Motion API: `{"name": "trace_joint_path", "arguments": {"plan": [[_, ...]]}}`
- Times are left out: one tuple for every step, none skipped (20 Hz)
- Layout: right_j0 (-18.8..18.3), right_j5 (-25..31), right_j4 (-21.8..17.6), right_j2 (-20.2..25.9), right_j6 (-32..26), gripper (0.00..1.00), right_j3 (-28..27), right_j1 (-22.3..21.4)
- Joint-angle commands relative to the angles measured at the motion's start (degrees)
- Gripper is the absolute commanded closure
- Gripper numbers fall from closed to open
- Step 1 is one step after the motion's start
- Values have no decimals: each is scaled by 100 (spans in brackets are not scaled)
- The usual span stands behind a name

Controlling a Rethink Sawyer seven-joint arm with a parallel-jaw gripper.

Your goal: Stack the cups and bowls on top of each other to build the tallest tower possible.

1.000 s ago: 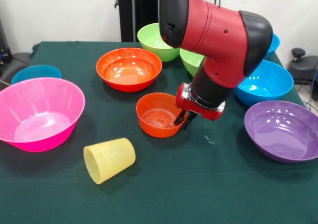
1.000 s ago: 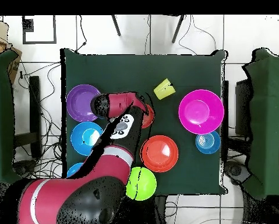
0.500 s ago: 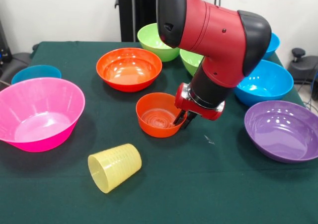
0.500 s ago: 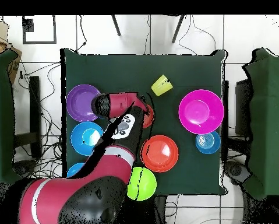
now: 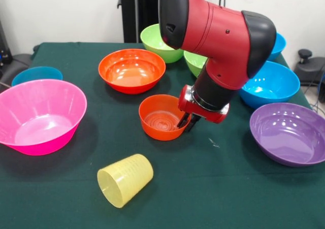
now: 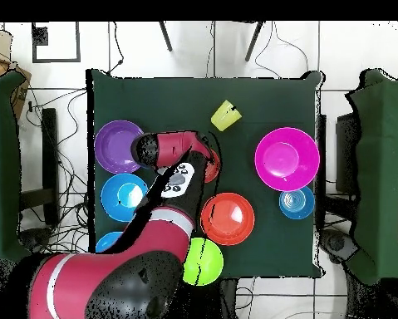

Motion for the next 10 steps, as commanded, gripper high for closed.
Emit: {"name": "trace_joint_path", "arguments": {"plan": [[-238,-552,144,904,527,100,-23,249],[-243,-553,148,913,529,100,-58,269],[-251,-535,148,917,524,100,-101,292],[-254,-517,153,922,526,100,-129,302],[-268,-488,154,928,511,100,-181,321],[-270,-465,154,931,508,100,-208,326],[-284,-445,161,945,497,100,-232,336],[-296,-431,172,967,487,100,-268,352],[-325,-428,185,1016,458,100,-298,372],[-344,-439,196,1057,436,100,-329,398]]}}
